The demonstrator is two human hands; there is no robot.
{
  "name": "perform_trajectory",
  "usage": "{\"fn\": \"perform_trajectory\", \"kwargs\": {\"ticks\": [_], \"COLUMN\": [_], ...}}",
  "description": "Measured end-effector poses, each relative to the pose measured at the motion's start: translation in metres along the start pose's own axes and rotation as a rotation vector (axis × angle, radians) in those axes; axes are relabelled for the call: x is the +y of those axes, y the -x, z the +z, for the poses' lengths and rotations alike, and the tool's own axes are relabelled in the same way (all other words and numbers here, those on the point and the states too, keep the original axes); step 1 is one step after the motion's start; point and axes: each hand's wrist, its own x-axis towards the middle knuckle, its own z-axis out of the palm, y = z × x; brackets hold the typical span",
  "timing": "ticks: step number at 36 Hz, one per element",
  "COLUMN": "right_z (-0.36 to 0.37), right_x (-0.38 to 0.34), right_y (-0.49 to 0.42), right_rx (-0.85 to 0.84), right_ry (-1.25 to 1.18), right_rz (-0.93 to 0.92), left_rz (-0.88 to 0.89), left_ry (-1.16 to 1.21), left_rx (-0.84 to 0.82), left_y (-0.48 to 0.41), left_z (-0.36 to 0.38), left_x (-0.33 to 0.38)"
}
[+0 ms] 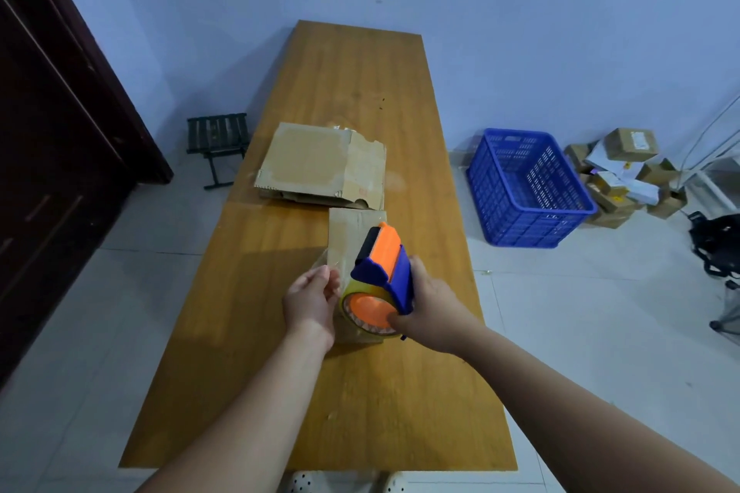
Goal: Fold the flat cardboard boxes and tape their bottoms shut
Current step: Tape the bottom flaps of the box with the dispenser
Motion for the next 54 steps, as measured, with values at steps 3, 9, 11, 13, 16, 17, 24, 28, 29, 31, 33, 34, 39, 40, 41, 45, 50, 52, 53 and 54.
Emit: {"fn": "perform_trajectory", "kwargs": {"ticks": [3, 9, 11, 13, 16, 17, 24, 28, 29, 31, 33, 34, 39, 40, 41, 45, 50, 52, 53, 54], "right_z": [0.002, 0.003, 0.007, 0.011, 0.013, 0.013, 0.027, 0.027, 0.026, 0.024, 0.025, 0.026, 0.027, 0.027, 0.026, 0.018, 0.014, 0.015, 0.015, 0.015], "right_x": [0.007, 0.013, 0.017, 0.021, 0.027, 0.029, 0.043, 0.04, 0.037, 0.032, 0.027, 0.024, 0.019, 0.019, 0.019, 0.017, 0.019, 0.02, 0.021, 0.022], "right_y": [-0.003, -0.014, -0.016, -0.016, -0.016, -0.017, -0.022, -0.023, -0.022, -0.021, -0.02, -0.02, -0.021, -0.02, -0.019, -0.016, -0.009, -0.007, -0.006, -0.006], "right_rx": [0.156, 0.228, 0.229, 0.254, 0.295, 0.293, 0.304, 0.294, 0.292, 0.297, 0.31, 0.315, 0.299, 0.291, 0.285, 0.252, 0.187, 0.174, 0.177, 0.191], "right_ry": [-0.045, -0.088, -0.108, -0.149, -0.164, -0.153, -0.204, -0.237, -0.248, -0.276, -0.272, -0.268, -0.374, -0.417, -0.461, -0.515, -0.485, -0.466, -0.444, -0.406], "right_rz": [-0.051, -0.115, -0.096, -0.076, -0.046, -0.019, 0.149, 0.188, 0.186, 0.147, 0.11, 0.106, 0.121, 0.122, 0.126, 0.154, 0.134, 0.118, 0.11, 0.101], "left_rz": [-0.001, 0.004, -0.018, -0.022, -0.022, -0.026, -0.052, -0.049, -0.022, 0.026, 0.031, 0.021, -0.026, -0.022, -0.016, -0.04, -0.128, -0.139, -0.137, -0.133], "left_ry": [0.037, 0.064, 0.103, 0.131, 0.158, 0.167, 0.165, 0.081, 0.052, -0.011, -0.053, -0.068, -0.127, -0.13, -0.135, -0.094, -0.004, 0.017, 0.028, 0.044], "left_rx": [0.001, -0.007, 0.002, 0.017, 0.035, 0.032, 0.048, 0.005, 0.007, 0.022, 0.059, 0.076, 0.088, 0.088, 0.087, 0.101, 0.048, 0.032, 0.032, 0.033], "left_y": [0.001, 0.004, 0.002, 0.003, 0.009, 0.011, 0.009, 0.009, 0.008, 0.008, 0.008, 0.008, 0.013, 0.013, 0.014, 0.014, 0.013, 0.013, 0.013, 0.013], "left_z": [-0.001, -0.006, -0.008, -0.009, -0.008, -0.008, -0.01, -0.015, -0.017, -0.022, -0.026, -0.027, -0.028, -0.028, -0.028, -0.028, -0.035, -0.037, -0.038, -0.039], "left_x": [0.0, 0.002, 0.001, -0.001, -0.002, -0.002, -0.004, 0.0, 0.0, -0.002, -0.004, -0.005, -0.008, -0.008, -0.008, -0.009, -0.008, -0.008, -0.009, -0.01]}}
